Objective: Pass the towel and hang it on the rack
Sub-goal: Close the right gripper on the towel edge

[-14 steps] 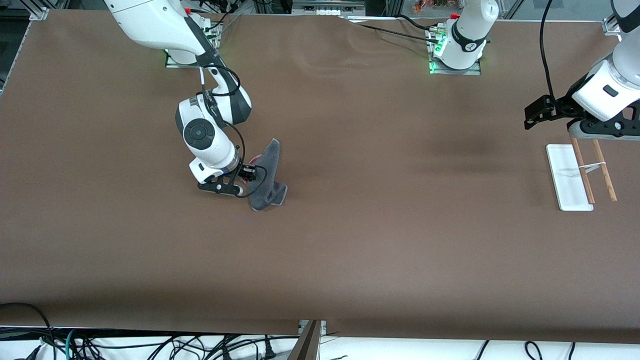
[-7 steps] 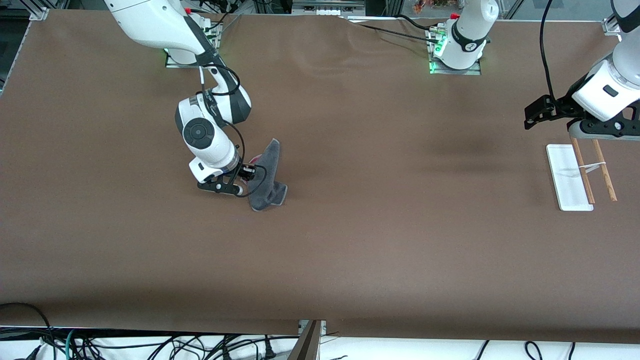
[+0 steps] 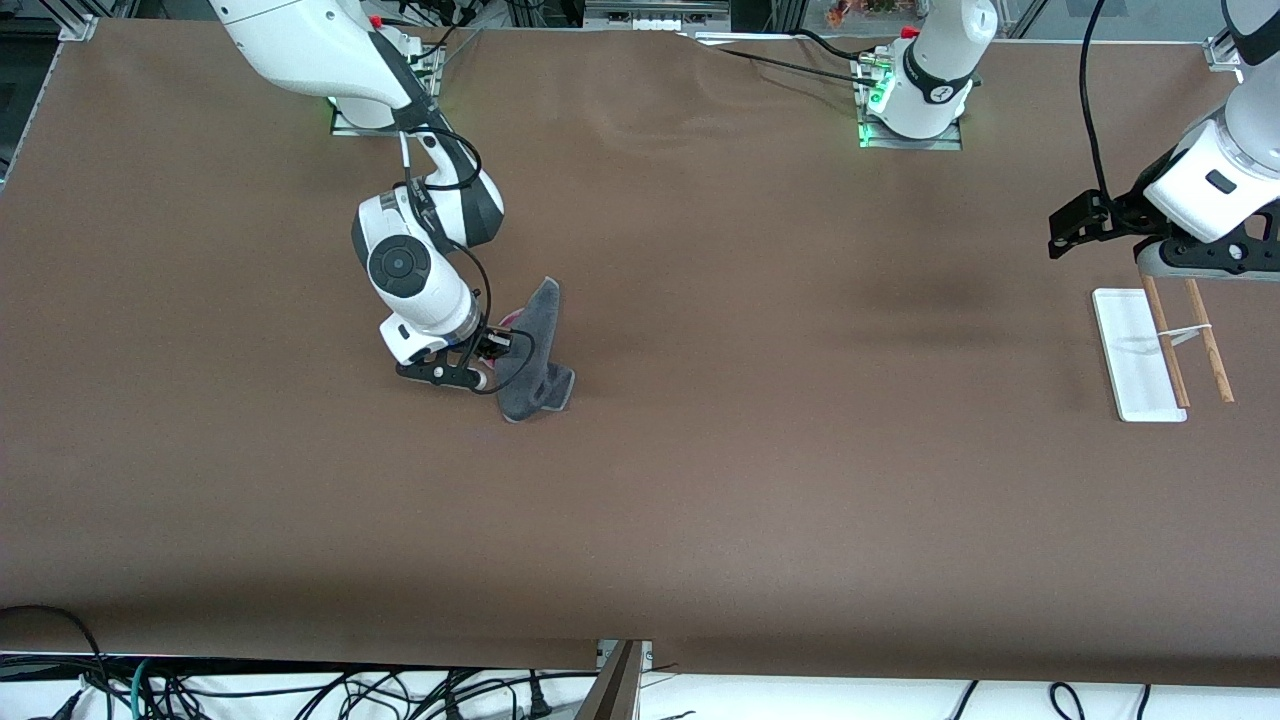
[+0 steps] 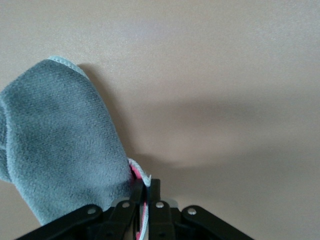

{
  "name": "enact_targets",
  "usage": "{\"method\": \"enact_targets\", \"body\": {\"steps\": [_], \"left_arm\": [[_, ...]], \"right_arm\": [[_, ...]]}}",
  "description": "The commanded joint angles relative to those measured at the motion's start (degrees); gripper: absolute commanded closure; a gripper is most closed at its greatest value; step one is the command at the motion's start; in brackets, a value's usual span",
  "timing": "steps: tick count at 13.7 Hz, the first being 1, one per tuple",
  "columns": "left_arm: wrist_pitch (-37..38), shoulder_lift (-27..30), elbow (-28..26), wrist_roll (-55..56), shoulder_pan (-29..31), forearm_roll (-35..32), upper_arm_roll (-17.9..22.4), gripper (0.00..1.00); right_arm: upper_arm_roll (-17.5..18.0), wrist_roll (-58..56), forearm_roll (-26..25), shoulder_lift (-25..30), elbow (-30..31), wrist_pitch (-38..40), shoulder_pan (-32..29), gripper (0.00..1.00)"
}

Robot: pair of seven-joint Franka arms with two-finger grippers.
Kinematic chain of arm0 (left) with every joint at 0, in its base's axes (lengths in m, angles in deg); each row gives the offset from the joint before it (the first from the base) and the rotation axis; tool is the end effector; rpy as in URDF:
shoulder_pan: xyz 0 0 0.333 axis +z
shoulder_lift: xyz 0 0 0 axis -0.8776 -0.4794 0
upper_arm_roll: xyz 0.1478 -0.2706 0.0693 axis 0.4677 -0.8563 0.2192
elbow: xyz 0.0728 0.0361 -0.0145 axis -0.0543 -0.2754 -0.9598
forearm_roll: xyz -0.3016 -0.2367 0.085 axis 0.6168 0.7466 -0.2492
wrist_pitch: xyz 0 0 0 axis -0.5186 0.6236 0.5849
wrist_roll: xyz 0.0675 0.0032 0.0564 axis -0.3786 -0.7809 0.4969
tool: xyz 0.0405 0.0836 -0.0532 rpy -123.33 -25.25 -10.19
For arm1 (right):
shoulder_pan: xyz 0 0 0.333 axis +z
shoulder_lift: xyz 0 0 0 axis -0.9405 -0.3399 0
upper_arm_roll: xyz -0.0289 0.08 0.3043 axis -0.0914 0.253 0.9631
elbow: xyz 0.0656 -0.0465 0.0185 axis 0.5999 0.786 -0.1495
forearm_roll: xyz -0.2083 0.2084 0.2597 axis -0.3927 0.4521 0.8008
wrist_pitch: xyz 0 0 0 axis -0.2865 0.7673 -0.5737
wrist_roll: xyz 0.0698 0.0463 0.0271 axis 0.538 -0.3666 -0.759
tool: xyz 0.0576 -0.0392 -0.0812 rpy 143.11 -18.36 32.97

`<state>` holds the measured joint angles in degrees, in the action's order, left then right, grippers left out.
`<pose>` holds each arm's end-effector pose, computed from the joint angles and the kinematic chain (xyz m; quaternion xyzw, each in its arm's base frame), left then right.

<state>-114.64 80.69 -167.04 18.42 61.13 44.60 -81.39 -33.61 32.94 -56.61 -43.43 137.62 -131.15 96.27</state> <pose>0.5376 -0.0179 0.5729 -0.9996 0.0155 0.0249 0.0063 0.5419 0.2677 0.2097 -0.9966 0.0798 0.0177 0.0047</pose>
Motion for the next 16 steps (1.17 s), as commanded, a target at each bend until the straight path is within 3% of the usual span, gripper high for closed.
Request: {"method": "enact_targets", "body": {"steps": [1,5,10,16], "left_arm": [[1.23,-0.63,1.73,-0.86,0.32,0.92,-0.02,0.0],[1.32,-0.72,1.73,-0.86,0.32,0.92,-0.02,0.0],[1.23,-0.72,1.73,-0.95,0.32,0.92,-0.02,0.0],[1.32,-0.63,1.73,-0.86,0.32,0.92,-0.1,0.0]], "right_arm": [[0.37,0.52,0.9,1.37,1.4,-0.3,0.05,1.0],[0.46,0.96,0.9,1.72,-0.6,1.71,0.05,1.0],[2.21,4.12,1.68,2.16,-13.24,19.35,0.05,1.0],[2.57,13.43,14.76,-0.39,-31.53,36.77,1.64,1.0]]}}
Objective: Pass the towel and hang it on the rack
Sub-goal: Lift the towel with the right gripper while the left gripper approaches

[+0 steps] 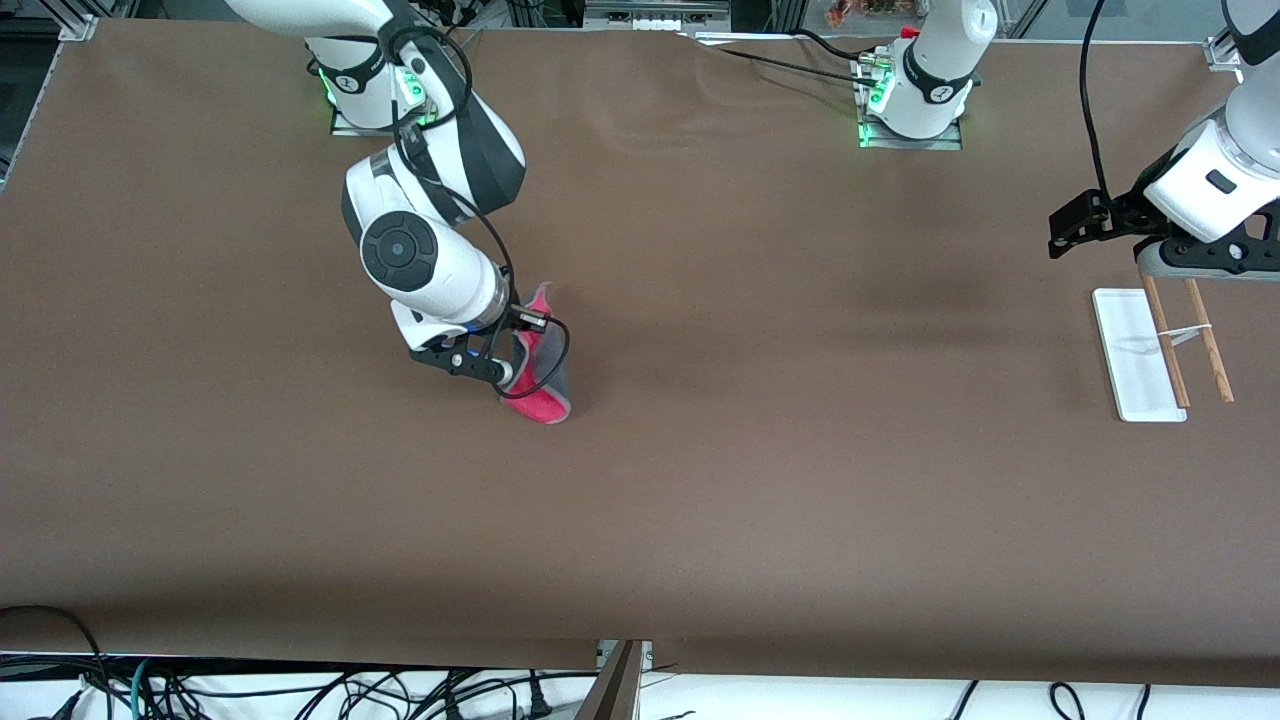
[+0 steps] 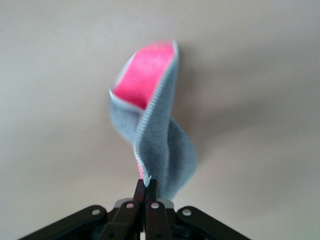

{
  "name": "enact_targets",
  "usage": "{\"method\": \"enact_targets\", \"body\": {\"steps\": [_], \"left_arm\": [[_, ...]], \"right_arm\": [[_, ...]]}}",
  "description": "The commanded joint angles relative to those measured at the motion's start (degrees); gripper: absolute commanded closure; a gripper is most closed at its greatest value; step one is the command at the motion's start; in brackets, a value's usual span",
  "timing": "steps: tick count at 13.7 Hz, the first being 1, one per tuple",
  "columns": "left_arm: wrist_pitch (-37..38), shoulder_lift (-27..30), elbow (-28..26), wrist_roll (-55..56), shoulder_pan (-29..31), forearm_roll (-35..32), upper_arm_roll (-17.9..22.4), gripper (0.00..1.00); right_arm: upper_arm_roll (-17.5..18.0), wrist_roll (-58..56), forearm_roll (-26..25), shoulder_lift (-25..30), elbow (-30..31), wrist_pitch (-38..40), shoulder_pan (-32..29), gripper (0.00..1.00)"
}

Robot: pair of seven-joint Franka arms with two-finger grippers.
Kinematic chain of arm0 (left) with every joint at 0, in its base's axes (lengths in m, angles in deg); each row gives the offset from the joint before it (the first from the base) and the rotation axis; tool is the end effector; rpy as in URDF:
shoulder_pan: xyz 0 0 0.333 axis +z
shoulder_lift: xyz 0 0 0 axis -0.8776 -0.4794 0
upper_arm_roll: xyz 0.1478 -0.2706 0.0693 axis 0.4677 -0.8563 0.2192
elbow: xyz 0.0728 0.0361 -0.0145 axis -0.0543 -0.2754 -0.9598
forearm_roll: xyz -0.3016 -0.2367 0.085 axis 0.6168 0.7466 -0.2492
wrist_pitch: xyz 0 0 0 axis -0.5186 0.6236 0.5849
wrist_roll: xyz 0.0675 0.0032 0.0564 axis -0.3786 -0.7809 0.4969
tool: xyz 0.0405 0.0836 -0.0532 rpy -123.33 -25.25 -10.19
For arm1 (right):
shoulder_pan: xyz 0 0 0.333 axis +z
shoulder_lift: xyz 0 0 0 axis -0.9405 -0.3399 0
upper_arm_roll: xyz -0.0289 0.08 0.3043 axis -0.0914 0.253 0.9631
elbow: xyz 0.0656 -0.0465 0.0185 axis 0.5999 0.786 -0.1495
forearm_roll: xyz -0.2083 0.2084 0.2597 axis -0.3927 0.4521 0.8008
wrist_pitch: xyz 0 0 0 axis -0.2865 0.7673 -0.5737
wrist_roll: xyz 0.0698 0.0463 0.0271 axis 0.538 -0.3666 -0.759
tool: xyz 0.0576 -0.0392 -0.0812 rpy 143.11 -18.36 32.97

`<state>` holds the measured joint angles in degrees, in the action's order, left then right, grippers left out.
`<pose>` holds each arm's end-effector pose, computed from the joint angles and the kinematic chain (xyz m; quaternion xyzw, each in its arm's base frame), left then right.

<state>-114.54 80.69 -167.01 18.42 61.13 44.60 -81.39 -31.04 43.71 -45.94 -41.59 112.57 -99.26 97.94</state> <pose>0.5375 -0.0179 0.5730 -0.9995 0.0155 0.0255 0.0063 0.5714 0.3511 0.3746 -0.9781 0.1643 0.1143 0.0567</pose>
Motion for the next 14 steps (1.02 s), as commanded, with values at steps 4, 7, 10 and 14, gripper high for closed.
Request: {"method": "enact_targets", "body": {"steps": [4,7,10,14], "left_arm": [[1.49,-0.72,1.7,-0.86,0.31,0.92,-0.11,0.0],[1.49,-0.63,1.7,-0.69,0.22,0.92,-0.11,0.0],[2.89,-2.9,1.61,-1.21,-1.0,1.8,-0.37,0.0],[3.16,-6.51,1.7,-1.39,-2.85,10.73,-1.78,0.0]], "right_arm": [[0.1,12.15,13.76,-2.85,-12.91,7.62,1.36,1.0],[0.01,22.33,21.77,-4.95,-19.05,6.22,3.3,1.0],[0.1,32.01,27.13,-7.33,-24.51,2.11,5.49,1.0],[0.1,39.75,32.07,-7.42,-24.7,-7.2,8.92,1.0]]}}
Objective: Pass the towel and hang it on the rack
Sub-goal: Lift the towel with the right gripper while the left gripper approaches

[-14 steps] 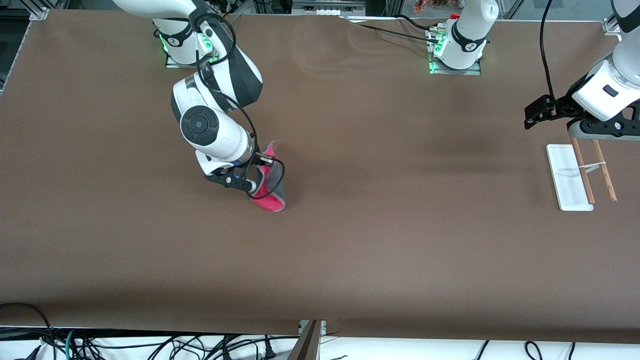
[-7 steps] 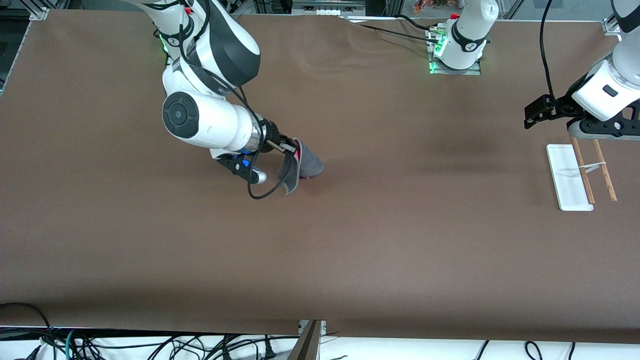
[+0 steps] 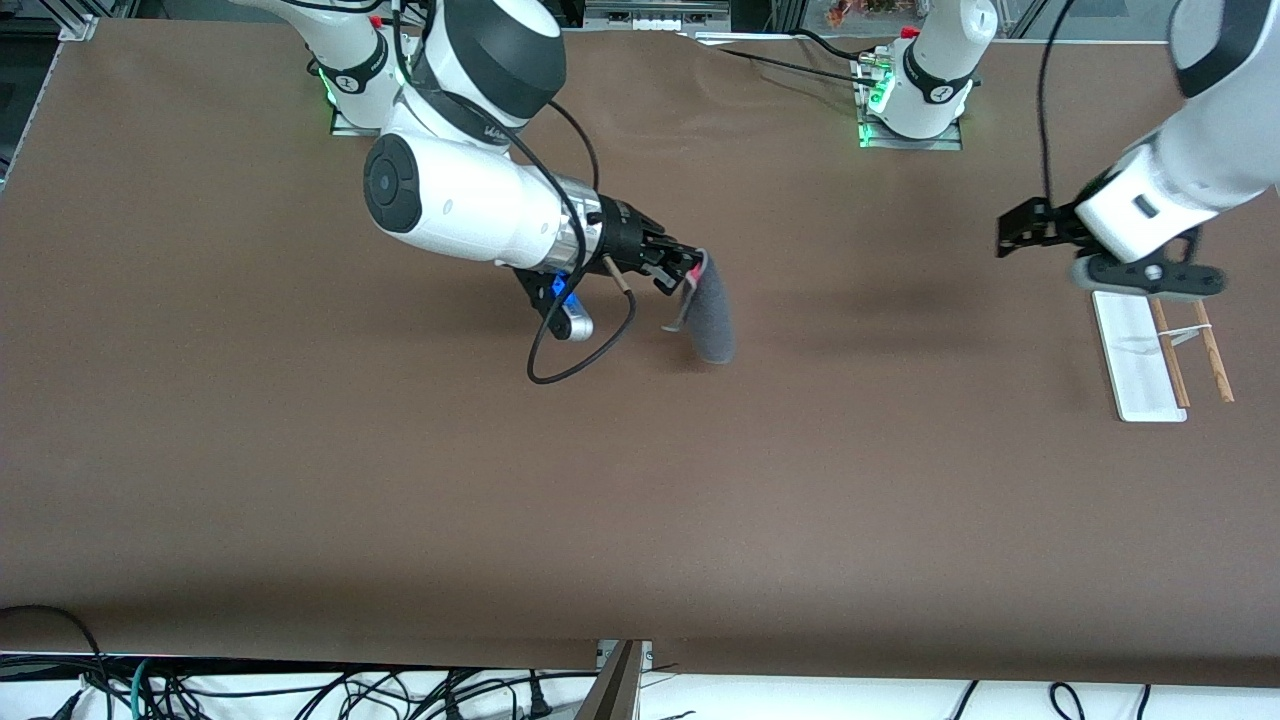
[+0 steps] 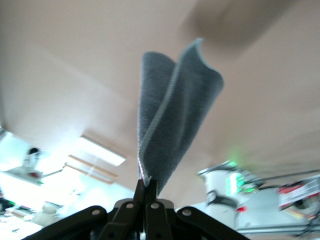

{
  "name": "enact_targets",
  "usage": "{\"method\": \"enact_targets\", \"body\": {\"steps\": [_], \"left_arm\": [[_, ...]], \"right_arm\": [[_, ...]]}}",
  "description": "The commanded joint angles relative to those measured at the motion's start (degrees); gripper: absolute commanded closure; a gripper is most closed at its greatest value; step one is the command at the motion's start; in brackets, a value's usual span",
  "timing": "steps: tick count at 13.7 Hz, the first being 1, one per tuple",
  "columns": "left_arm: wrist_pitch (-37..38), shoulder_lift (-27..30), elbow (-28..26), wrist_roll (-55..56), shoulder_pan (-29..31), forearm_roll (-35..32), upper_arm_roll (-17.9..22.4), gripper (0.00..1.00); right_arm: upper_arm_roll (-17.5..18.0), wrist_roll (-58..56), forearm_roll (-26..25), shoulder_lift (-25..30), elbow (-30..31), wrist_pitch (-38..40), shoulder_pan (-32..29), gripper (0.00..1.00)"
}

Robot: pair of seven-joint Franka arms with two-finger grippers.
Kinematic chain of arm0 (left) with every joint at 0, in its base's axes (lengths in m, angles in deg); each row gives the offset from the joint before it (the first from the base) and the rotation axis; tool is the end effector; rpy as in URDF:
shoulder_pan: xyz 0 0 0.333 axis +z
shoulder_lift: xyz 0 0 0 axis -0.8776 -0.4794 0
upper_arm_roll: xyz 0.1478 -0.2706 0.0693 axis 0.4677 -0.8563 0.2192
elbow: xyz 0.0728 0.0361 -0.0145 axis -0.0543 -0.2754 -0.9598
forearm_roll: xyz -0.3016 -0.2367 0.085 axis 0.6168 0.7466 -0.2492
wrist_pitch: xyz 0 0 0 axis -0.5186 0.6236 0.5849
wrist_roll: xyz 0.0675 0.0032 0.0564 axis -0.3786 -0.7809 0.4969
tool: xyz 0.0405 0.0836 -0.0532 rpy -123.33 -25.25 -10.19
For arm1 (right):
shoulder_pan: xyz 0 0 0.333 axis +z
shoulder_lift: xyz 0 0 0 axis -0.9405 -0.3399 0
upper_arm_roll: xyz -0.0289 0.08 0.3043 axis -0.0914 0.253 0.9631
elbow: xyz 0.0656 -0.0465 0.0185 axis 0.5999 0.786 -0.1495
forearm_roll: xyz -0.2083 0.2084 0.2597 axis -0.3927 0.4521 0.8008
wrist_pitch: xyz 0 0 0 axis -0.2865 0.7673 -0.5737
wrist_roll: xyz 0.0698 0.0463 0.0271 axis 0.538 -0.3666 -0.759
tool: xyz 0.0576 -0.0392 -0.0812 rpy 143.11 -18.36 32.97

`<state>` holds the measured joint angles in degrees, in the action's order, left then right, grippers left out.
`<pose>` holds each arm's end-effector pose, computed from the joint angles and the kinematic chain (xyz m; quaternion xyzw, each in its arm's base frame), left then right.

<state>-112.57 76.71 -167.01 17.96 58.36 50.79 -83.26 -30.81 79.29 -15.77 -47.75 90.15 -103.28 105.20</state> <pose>0.5444 -0.0731 0.5331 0.9944 -0.0532 -0.0799 0.0446 0.5661 0.4843 0.5105 -0.8182 0.4301 0.2550 0.2837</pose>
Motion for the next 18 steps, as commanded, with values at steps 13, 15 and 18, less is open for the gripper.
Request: {"method": "enact_targets", "body": {"steps": [13,15,18], "left_arm": [[0.92,-20.89,5.48,-43.25,0.97,35.67,0.27,0.0],[0.65,-23.53,5.57,-52.56,1.06,37.7,0.27,0.0],[-1.01,-27.57,5.57,-69.51,1.41,43.41,0.27,0.0]], "right_arm": [[0.48,13.24,3.83,-1.96,-2.37,-16.04,6.24,1.0],[0.57,13.32,3.83,-1.96,-2.37,-16.04,6.32,1.0],[0.57,13.33,3.83,-2.05,-2.37,-16.04,6.41,1.0]]}}
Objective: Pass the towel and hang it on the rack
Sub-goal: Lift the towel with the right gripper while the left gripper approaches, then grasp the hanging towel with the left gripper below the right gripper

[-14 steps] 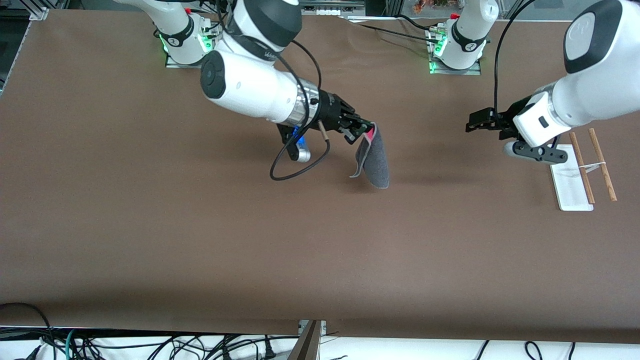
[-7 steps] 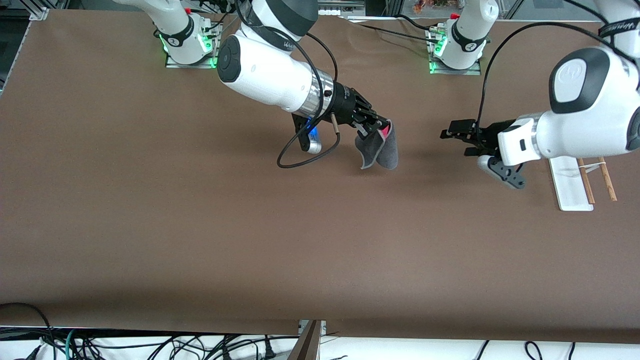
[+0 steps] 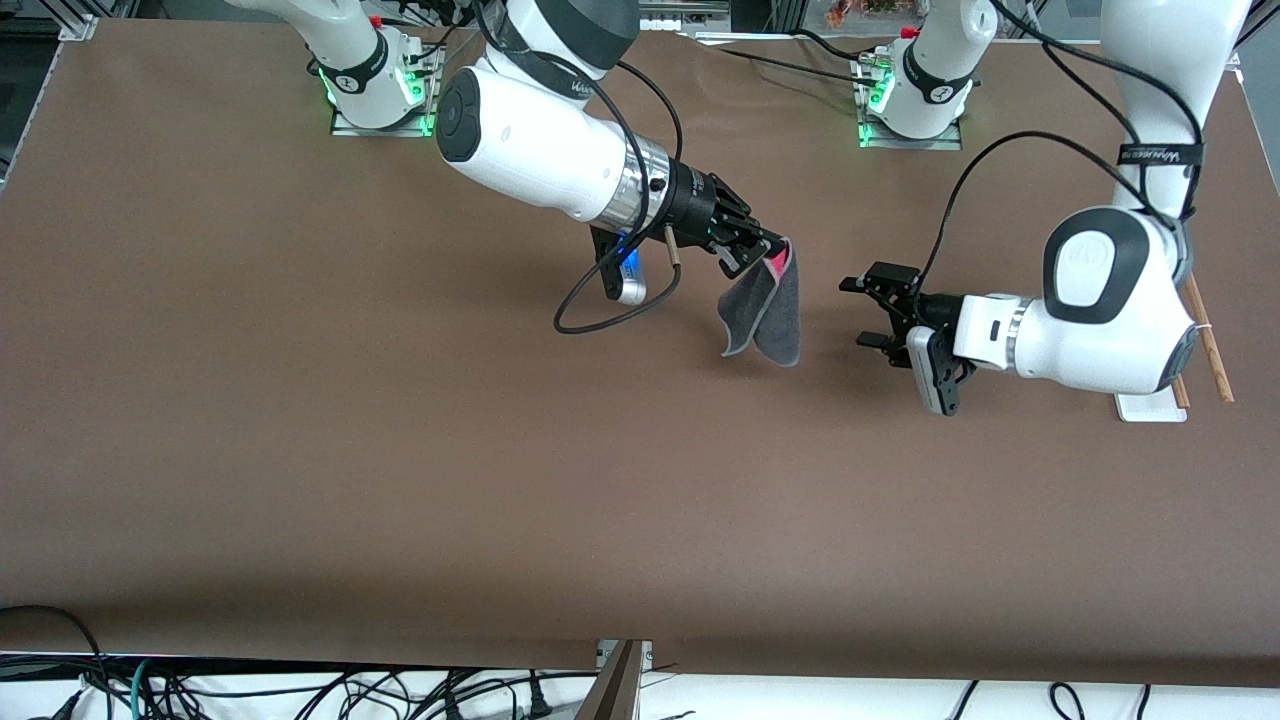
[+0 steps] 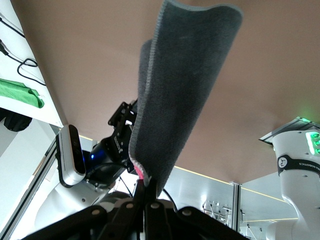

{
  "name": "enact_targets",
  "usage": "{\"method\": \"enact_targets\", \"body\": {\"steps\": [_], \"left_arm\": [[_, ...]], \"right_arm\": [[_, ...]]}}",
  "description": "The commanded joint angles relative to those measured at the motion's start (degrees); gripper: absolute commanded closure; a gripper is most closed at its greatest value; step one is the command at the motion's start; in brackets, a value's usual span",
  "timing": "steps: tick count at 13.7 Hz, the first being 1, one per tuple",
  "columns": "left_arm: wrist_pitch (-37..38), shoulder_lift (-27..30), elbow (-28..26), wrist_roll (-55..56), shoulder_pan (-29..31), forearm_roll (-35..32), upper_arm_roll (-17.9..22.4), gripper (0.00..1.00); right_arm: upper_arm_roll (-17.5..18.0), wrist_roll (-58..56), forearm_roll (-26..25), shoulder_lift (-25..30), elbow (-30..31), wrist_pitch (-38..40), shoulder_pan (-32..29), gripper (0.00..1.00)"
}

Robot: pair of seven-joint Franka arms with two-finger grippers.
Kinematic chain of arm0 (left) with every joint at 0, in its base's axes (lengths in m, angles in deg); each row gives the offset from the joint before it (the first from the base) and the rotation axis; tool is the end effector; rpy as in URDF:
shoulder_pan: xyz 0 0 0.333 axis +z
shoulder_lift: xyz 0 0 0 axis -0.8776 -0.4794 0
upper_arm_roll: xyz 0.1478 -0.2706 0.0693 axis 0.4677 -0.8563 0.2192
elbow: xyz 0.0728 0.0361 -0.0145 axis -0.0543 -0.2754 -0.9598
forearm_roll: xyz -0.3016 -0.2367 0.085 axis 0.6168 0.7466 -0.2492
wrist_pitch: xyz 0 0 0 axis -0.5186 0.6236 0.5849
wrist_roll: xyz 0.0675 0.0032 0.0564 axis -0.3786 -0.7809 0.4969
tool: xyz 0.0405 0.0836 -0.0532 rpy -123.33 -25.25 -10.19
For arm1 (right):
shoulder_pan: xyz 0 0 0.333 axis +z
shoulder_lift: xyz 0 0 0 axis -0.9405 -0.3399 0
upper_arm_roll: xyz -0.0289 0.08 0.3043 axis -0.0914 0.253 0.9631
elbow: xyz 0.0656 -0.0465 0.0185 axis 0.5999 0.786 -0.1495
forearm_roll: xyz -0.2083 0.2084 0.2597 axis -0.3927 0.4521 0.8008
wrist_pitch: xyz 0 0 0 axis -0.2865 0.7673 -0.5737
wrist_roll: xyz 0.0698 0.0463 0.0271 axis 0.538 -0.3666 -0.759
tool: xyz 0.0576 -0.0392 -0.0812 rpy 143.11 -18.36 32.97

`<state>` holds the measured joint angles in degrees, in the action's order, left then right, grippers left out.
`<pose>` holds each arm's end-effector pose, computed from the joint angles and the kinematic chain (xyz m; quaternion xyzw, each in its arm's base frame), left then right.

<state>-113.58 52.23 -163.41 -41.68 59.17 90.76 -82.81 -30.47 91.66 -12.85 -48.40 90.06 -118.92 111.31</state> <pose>0.6103 -0.1263 0.3393 0.8129 -0.3779 -0.0299 0.4421 0.5395 0.5398 0.5267 -0.7400 0.5139 0.2587 0.3485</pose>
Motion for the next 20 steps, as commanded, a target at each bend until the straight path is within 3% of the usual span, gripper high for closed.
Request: {"method": "enact_targets", "body": {"steps": [1,6,9,11,13,14,16,20], "left_arm": [[-0.18,-4.59,1.97,-14.98,0.51,4.85,-0.17,0.0],[-1.76,-10.49,1.62,-35.56,-0.19,14.6,-0.35,0.0],[-1.5,-11.55,0.65,-40.24,-0.45,17.07,-0.52,0.0],[-1.15,-12.07,0.22,-43.05,-0.02,17.25,-2.1,0.09],[-1.15,-12.08,-1.45,-45.69,0.34,19.35,-3.25,0.25],[-1.15,-12.08,-2.15,-47.44,0.25,20.32,-3.25,0.45],[-0.97,-12.08,-2.16,-48.95,0.6,20.59,-3.25,0.75],[0.17,-12.08,-2.16,-49.3,0.86,20.59,-3.25,0.98]], "right_arm": [[0.23,0.96,0.91,-1.31,-2.28,-0.4,0.31,1.0],[0.23,1.75,0.91,-1.31,-2.28,-0.4,0.31,1.0],[0.23,2.27,0.82,-1.31,-2.28,-0.32,0.31,1.0],[0.23,2.62,0.73,-1.4,-2.28,-0.23,0.39,1.0],[0.23,2.71,0.73,-1.31,-2.28,-0.14,0.66,1.0],[0.23,2.71,0.65,-1.4,-2.19,-0.14,0.66,1.0],[0.22,3.24,0.64,-1.31,-2.19,-0.14,0.66,1.0],[0.14,3.94,0.56,-1.31,-2.28,-0.05,0.66,1.0]]}}
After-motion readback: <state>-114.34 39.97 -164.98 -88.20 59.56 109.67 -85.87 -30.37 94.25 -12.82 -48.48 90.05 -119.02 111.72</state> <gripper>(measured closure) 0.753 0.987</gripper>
